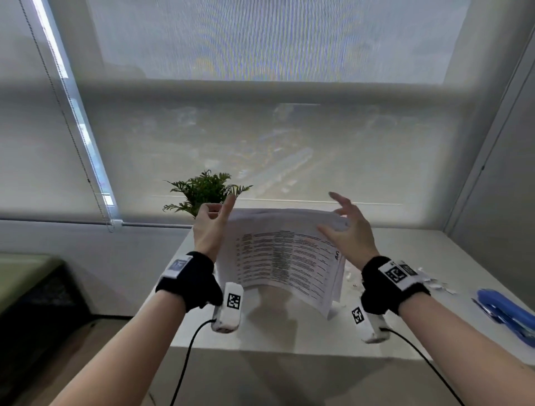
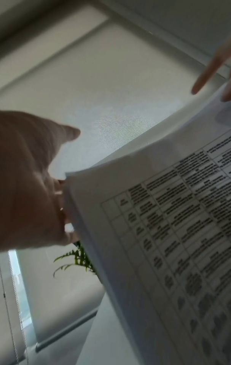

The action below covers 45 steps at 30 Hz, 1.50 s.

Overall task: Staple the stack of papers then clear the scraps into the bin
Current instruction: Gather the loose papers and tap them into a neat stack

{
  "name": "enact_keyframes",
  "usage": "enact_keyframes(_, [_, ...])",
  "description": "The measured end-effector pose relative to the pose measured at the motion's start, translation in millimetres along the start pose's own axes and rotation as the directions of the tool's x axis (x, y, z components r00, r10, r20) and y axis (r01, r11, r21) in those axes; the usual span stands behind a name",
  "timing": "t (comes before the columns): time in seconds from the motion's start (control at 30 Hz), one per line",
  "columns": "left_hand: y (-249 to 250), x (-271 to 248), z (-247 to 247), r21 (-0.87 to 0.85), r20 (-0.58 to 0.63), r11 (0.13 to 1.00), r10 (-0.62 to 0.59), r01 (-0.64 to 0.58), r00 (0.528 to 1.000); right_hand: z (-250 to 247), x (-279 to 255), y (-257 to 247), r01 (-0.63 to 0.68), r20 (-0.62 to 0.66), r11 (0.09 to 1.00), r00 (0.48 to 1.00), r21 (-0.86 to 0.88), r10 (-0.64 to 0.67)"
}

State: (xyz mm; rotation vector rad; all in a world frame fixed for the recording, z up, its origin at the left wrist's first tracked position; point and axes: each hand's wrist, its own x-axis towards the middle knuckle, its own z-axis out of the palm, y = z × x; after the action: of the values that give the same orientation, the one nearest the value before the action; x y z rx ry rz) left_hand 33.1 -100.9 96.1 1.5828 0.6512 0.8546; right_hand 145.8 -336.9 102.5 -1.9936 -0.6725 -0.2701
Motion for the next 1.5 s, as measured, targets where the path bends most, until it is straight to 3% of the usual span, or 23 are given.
enact_keyframes(0.03, [1.7, 0.7, 3.8, 0.069, -0.036, 0.997, -0.013, 0.016, 0.999, -0.1, 0.0, -2.7, 0.079, 0.055, 0.986, 0.996, -0.148, -0.071])
enact_keyframes(0.1, [2.3, 2.6, 9.0, 0.185, -0.072, 0.982, -0.010, 0.023, 0.997, 2.6, -1.2, -4.4, 0.181, 0.172, 0.874, 0.979, -0.451, -0.114])
enact_keyframes(0.2, [-4.5, 10.1, 9.9, 0.307, -0.099, 0.952, 0.045, -0.012, 0.994, 5.5, -5.7, -4.9, 0.194, 0.179, 0.683, 0.979, -0.705, -0.093])
enact_keyframes(0.3, [-6.5, 12.9, 6.9, 0.303, -0.073, 0.947, 0.136, -0.108, 0.988, 9.5, -5.4, -11.2, 0.222, 0.178, 0.628, 0.975, -0.746, -0.133])
enact_keyframes(0.43, [-4.9, 11.4, 6.3, 0.412, 0.089, 0.879, 0.223, -0.239, 0.971, 24.2, 0.3, -21.1, 0.301, 0.281, 0.568, 0.952, -0.766, -0.124])
enact_keyframes(0.53, [-3.5, 13.2, 8.6, 0.507, 0.041, 0.837, 0.216, -0.206, 0.976, 30.0, 5.6, -25.8, 0.307, 0.319, 0.530, 0.945, -0.791, -0.071])
enact_keyframes(0.63, [-5.8, 19.1, 8.0, 0.472, -0.035, 0.869, 0.185, -0.147, 0.982, 28.2, 9.3, -27.4, 0.309, 0.315, 0.531, 0.946, -0.789, -0.082])
enact_keyframes(0.7, [-2.4, 18.8, 6.9, 0.469, -0.015, 0.871, 0.173, -0.146, 0.985, 24.9, 10.1, -26.8, 0.312, 0.333, 0.535, 0.941, -0.785, -0.060])
enact_keyframes(0.73, [1.6, 17.4, 7.4, 0.531, 0.006, 0.832, 0.183, -0.158, 0.983, 23.6, 10.5, -26.6, 0.314, 0.349, 0.538, 0.936, -0.782, -0.039])
enact_keyframes(0.77, [6.7, 15.4, 9.6, 0.659, 0.039, 0.726, 0.228, -0.197, 0.973, 22.7, 11.4, -26.8, 0.313, 0.361, 0.546, 0.932, -0.777, -0.021])
enact_keyframes(0.8, [12.7, 12.6, 13.2, 0.795, 0.101, 0.554, 0.280, -0.247, 0.955, 22.3, 13.1, -27.3, 0.310, 0.369, 0.560, 0.929, -0.768, -0.007])
enact_keyframes(0.83, [18.8, 9.0, 18.9, 0.867, 0.195, 0.382, 0.332, -0.320, 0.923, 21.9, 14.9, -28.0, 0.303, 0.375, 0.578, 0.927, -0.758, 0.006])
enact_keyframes(0.9, [32.0, -3.0, 35.9, 0.810, 0.474, 0.200, 0.331, -0.552, 0.816, 22.9, 18.6, -28.9, 0.285, 0.385, 0.614, 0.922, -0.736, 0.033])
enact_keyframes(0.97, [37.0, -13.1, 60.4, 0.663, 0.706, 0.144, 0.208, -0.735, 0.678, 23.0, 18.7, -29.0, 0.275, 0.379, 0.637, 0.925, -0.720, 0.028])
enact_keyframes(1.0, [37.4, -15.4, 70.6, 0.632, 0.751, 0.132, 0.139, -0.764, 0.645, 23.5, 17.2, -28.3, 0.274, 0.367, 0.646, 0.930, -0.712, 0.010])
enact_keyframes(1.1, [39.3, -13.4, 86.3, 0.664, 0.740, 0.047, 0.096, -0.746, 0.665, 16.3, 5.3, -16.5, 0.211, 0.270, 0.692, 0.963, -0.691, -0.024])
enact_keyframes(1.17, [42.0, -9.7, 85.9, 0.672, 0.735, 0.005, 0.113, -0.740, 0.669, 7.0, -10.1, -0.8, 0.094, 0.110, 0.797, 0.993, -0.597, -0.035])
enact_keyframes(1.27, [58.8, -2.7, 70.5, 0.676, 0.710, 0.048, 0.225, -0.736, 0.667, -1.8, -37.5, 21.8, -0.041, -0.223, 0.979, 0.975, -0.199, -0.005])
enact_keyframes(1.33, [75.3, 7.0, 53.6, 0.698, 0.622, 0.192, 0.313, -0.690, 0.717, -0.6, -46.7, 30.2, -0.105, -0.269, 0.994, 0.958, 0.010, 0.104])
enact_keyframes(1.4, [87.8, 18.8, 33.9, 0.659, 0.495, 0.454, 0.338, -0.600, 0.800, 5.2, -43.6, 35.2, -0.208, -0.178, 0.964, 0.955, 0.167, 0.237])
enact_keyframes(1.47, [94.0, 24.2, 18.5, 0.470, 0.395, 0.760, 0.272, -0.448, 0.877, 10.5, -32.7, 30.2, -0.362, 0.019, 0.878, 0.927, 0.312, 0.375])
enact_keyframes(1.5, [95.2, 22.5, 12.8, 0.338, 0.370, 0.869, 0.230, -0.362, 0.900, 12.7, -26.5, 25.9, -0.433, 0.129, 0.821, 0.900, 0.371, 0.416])
